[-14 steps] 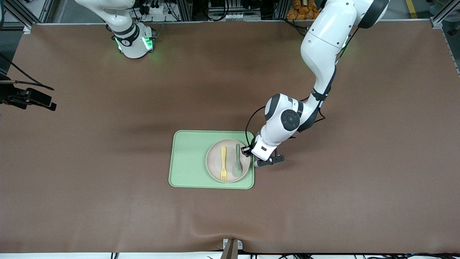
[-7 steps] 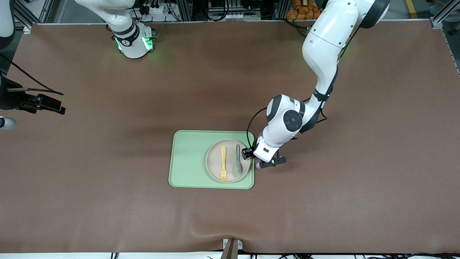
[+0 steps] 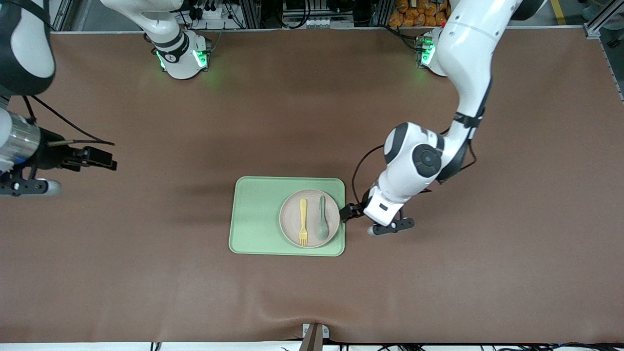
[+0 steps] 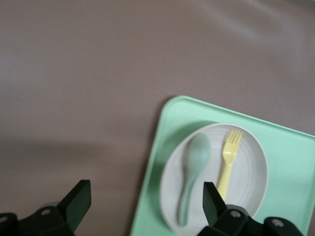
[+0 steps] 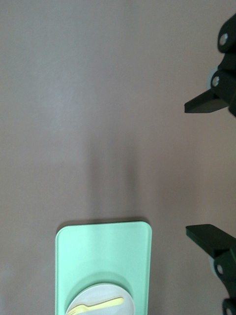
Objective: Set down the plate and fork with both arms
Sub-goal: 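Open the left gripper and lift it off the plate rim, then reach the right gripper to the yellow fork while the left gripper withdraws, then close the right gripper on the yellow fork handle, then carry the fork with the right gripper beside the plate on the tray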
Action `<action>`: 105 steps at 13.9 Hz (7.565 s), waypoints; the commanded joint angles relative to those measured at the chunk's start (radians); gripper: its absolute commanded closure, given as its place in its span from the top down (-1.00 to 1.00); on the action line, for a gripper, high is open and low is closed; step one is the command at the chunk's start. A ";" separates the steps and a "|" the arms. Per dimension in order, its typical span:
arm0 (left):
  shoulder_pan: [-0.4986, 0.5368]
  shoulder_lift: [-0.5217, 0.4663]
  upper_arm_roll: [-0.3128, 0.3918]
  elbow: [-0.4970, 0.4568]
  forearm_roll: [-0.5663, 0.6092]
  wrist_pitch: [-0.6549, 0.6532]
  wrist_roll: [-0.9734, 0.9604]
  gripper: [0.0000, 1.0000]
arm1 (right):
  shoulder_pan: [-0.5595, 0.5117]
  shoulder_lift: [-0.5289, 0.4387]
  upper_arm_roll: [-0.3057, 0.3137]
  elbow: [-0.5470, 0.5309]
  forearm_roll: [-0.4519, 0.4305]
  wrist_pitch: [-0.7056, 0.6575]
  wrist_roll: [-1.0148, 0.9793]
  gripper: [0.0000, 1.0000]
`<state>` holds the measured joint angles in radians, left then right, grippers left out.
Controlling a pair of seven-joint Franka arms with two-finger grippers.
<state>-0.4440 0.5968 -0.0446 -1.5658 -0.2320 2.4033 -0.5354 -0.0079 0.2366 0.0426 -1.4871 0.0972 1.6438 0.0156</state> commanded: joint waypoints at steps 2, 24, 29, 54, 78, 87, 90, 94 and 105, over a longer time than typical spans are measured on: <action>0.079 -0.152 -0.001 -0.022 0.111 -0.169 -0.005 1.00 | 0.112 0.125 -0.001 0.082 0.006 0.056 0.020 1.00; 0.383 -0.637 0.006 0.122 0.227 -1.030 0.508 1.00 | 0.548 0.705 -0.010 0.413 0.026 0.516 0.346 0.44; 0.416 -0.686 0.006 0.075 0.223 -1.035 0.506 1.00 | 0.589 0.753 -0.040 0.412 0.010 0.562 0.346 0.39; 0.412 -0.632 -0.034 0.084 0.240 -0.977 0.468 1.00 | 0.660 0.810 -0.058 0.406 -0.056 0.593 0.405 -0.01; 0.444 -0.657 -0.023 0.084 0.238 -0.997 0.471 1.00 | 0.606 0.753 -0.041 0.439 -0.031 0.472 0.417 -0.82; 0.442 -0.655 -0.031 0.084 0.240 -0.997 0.471 1.00 | 0.507 0.702 -0.052 0.378 -0.037 0.386 0.324 -0.72; 0.441 -0.655 -0.032 0.082 0.240 -0.997 0.471 1.00 | 0.499 0.685 -0.053 0.323 -0.044 0.401 0.308 -0.72; 0.439 -0.655 -0.032 0.082 0.240 -0.997 0.469 1.00 | 0.493 0.652 -0.053 0.236 -0.045 0.431 0.294 -0.69; 0.438 -0.654 -0.032 0.082 0.240 -0.997 0.469 1.00 | 0.480 0.607 -0.055 0.212 -0.031 0.430 0.248 1.00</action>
<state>-0.0033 -0.0418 -0.0729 -1.4802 -0.0103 1.4168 -0.0553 0.4910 0.8930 -0.0212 -1.2515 0.0560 2.1073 0.2854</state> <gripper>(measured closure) 0.000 0.066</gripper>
